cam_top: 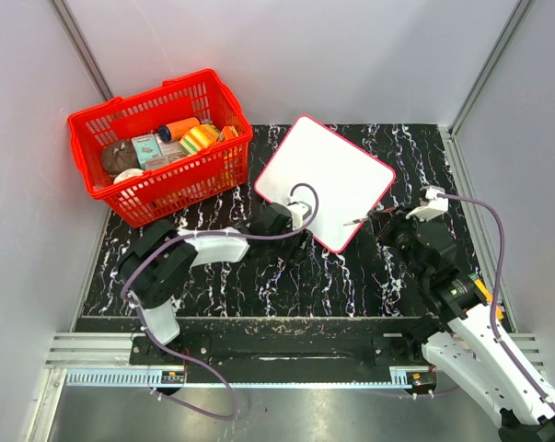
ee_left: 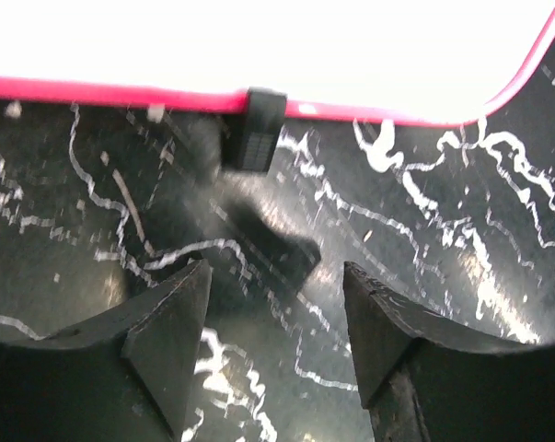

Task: Write a sentence on the whiteboard
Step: Move the whiteboard stand to the center of the board.

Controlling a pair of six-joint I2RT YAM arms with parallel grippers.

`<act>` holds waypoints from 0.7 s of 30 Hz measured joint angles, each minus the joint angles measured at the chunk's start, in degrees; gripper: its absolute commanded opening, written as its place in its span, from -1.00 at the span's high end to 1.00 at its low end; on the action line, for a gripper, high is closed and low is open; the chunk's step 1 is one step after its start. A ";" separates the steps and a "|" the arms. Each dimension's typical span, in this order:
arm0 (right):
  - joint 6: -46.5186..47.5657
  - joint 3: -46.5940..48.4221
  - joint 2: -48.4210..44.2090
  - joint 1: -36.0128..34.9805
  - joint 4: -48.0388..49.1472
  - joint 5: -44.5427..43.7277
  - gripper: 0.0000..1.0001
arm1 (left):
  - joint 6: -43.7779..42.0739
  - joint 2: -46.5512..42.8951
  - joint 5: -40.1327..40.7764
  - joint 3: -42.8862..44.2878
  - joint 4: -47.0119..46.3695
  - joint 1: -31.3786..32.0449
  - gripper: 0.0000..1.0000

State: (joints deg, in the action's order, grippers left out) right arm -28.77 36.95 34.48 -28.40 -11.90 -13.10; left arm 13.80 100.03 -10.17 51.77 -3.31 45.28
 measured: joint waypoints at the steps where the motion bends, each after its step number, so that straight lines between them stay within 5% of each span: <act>1: 0.39 0.00 -0.42 0.00 -0.61 -0.72 1.00 | 0.04 1.11 0.44 0.79 -0.68 0.33 -0.25; 10: 3.10 0.00 -2.16 0.00 -3.52 -4.28 1.00 | 0.39 8.09 5.55 7.17 -5.18 1.57 -0.19; 14: 3.69 0.00 -2.23 0.00 -4.44 -4.70 1.00 | 0.20 10.23 7.34 9.18 -6.32 1.60 0.09; 21: 4.11 0.02 -2.45 0.00 -4.50 -5.33 1.00 | -0.02 11.76 8.37 10.97 -6.23 1.99 0.24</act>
State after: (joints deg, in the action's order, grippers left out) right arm -24.67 36.97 32.03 -28.40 -16.40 -18.44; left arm 13.78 111.79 -1.80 62.74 -9.54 47.27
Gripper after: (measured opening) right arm 0.183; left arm 0.430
